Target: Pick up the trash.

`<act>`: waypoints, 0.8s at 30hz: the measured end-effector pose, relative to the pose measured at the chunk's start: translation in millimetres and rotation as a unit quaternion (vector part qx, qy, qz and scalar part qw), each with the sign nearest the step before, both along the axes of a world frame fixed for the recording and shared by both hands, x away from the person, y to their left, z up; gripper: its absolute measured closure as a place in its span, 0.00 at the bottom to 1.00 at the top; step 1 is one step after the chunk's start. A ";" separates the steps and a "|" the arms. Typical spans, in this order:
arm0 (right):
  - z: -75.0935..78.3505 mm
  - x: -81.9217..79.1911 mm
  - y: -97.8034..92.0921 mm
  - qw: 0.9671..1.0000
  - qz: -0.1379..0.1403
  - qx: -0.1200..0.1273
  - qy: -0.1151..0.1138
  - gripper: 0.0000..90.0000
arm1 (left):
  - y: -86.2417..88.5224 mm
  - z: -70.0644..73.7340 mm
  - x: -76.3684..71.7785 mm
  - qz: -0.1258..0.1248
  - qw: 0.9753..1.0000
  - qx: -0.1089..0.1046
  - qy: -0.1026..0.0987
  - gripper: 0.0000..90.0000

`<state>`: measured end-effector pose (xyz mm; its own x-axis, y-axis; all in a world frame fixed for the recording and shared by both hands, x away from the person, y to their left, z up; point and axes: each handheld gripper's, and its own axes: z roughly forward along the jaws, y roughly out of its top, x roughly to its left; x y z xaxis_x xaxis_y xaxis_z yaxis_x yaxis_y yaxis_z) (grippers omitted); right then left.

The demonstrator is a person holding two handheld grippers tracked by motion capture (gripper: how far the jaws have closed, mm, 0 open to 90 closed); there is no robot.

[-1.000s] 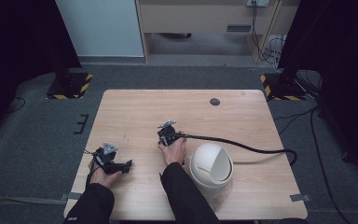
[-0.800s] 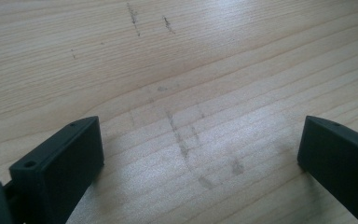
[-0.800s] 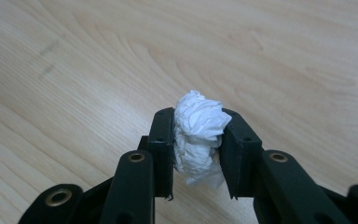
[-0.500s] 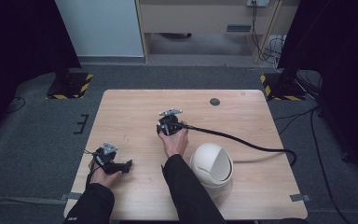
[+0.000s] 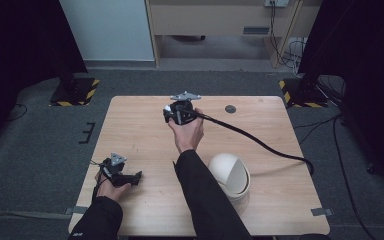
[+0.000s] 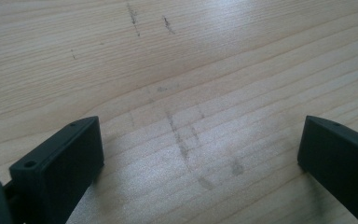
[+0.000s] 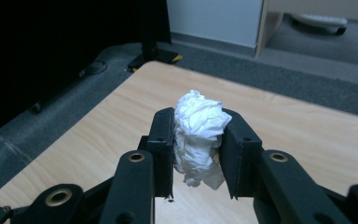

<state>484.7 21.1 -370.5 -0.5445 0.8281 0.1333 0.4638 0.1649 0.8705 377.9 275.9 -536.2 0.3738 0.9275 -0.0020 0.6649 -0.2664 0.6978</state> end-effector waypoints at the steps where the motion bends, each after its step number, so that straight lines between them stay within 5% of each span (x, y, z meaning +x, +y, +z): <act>1: 0.0 0.0 0.0 1.000 0.000 0.000 0.000 0.75 | 0.0 0.0 0.0 0.000 1.000 0.000 0.000 0.00; 12: 62.6 5.3 -57.6 0.998 -0.002 0.023 -0.051 0.75 | 0.0 -0.1 0.0 0.000 1.000 0.000 0.000 0.00; 24: 67.1 -2.1 -150.9 0.997 -0.012 0.040 -0.067 0.75 | -0.1 0.0 0.0 0.000 1.000 0.000 0.000 0.00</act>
<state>482.6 -129.8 -303.4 -0.5418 0.8310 0.1260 0.3449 0.0831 0.9350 377.9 275.8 -536.2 0.3733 0.9277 -0.0018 0.6648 -0.2661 0.6980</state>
